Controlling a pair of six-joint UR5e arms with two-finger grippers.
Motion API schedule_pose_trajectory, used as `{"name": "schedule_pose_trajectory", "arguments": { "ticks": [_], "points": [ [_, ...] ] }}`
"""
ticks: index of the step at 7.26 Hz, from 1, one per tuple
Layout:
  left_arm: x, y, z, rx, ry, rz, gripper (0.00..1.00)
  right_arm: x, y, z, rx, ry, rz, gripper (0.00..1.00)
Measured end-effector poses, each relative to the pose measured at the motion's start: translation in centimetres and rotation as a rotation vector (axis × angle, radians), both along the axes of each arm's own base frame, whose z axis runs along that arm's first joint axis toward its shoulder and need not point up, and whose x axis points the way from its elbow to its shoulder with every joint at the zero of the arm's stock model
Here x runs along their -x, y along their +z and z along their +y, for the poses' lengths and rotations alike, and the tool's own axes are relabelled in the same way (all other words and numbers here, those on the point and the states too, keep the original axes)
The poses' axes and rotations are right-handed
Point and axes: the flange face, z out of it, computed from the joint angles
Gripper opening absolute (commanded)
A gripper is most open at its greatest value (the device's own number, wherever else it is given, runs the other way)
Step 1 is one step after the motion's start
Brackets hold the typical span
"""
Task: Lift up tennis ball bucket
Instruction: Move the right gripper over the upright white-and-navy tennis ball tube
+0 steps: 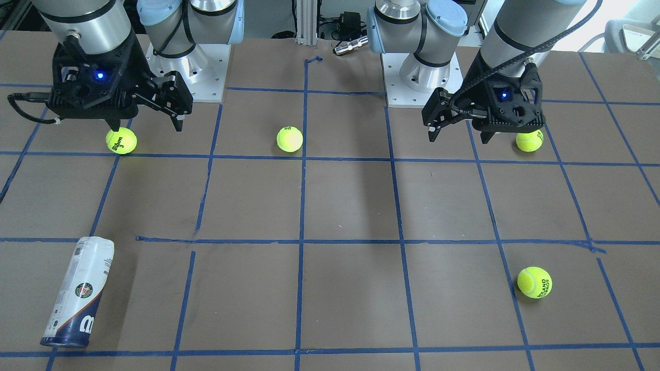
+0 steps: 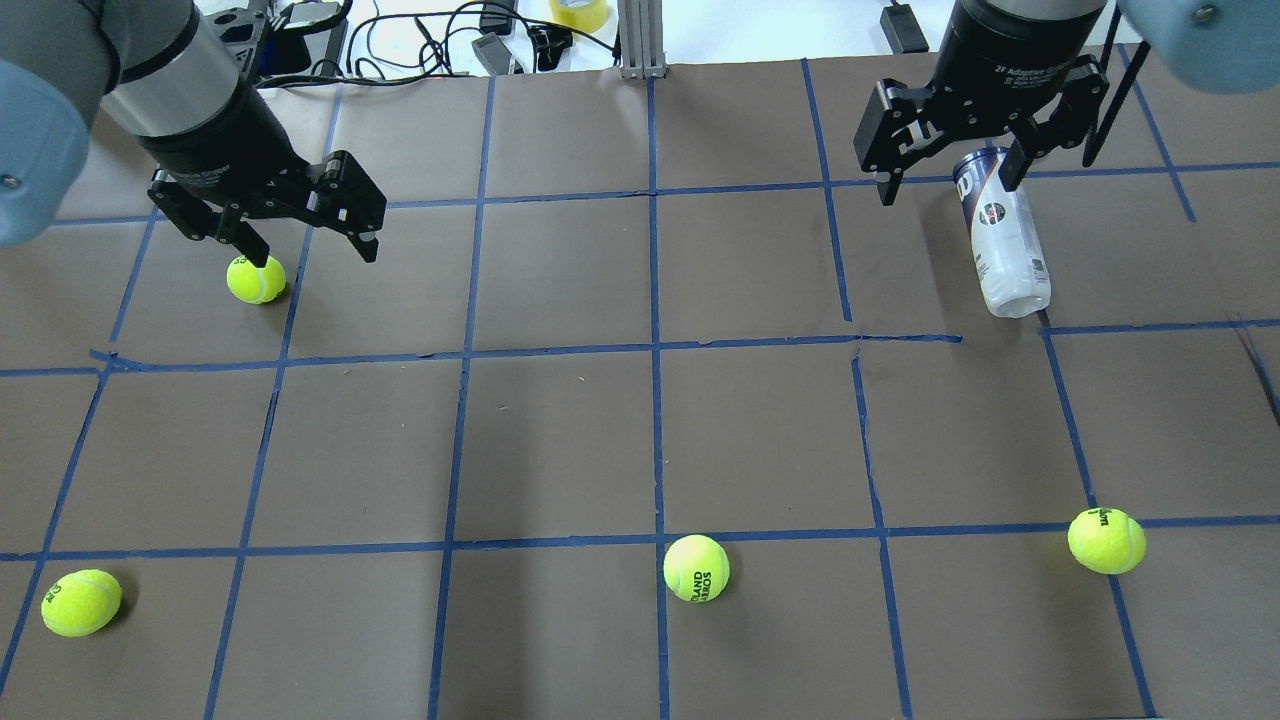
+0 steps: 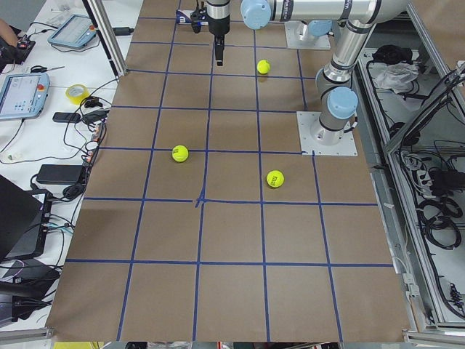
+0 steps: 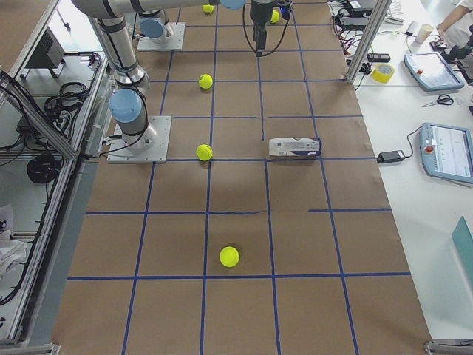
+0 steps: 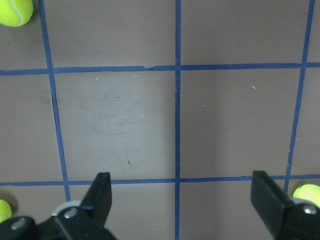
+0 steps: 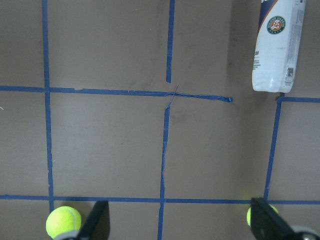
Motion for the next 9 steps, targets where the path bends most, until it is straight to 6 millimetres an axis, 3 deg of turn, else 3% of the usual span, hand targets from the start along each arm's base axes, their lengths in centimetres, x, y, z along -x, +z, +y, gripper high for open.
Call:
{"name": "schedule_pose_trajectory", "arguments": {
  "ticks": [3, 6, 8, 9],
  "points": [
    [0.0, 0.3, 0.3, 0.004, 0.000, -0.004, 1.00, 1.3, 0.0, -0.4, -0.007, -0.048, -0.012, 1.00],
    [0.0, 0.4, 0.4, 0.005, 0.001, -0.007, 1.00, 7.6, -0.7, -2.6, -0.010, -0.148, -0.043, 1.00],
    [-0.1, 0.3, 0.4, 0.002, 0.001, -0.009, 1.00, 12.6, -5.7, -8.3, -0.004, -0.176, -0.036, 1.00],
    [-0.1, 0.3, 0.4, 0.001, 0.002, -0.009, 1.00, 14.6, -9.2, -12.0, 0.022, -0.165, -0.019, 1.00]
  ]
}}
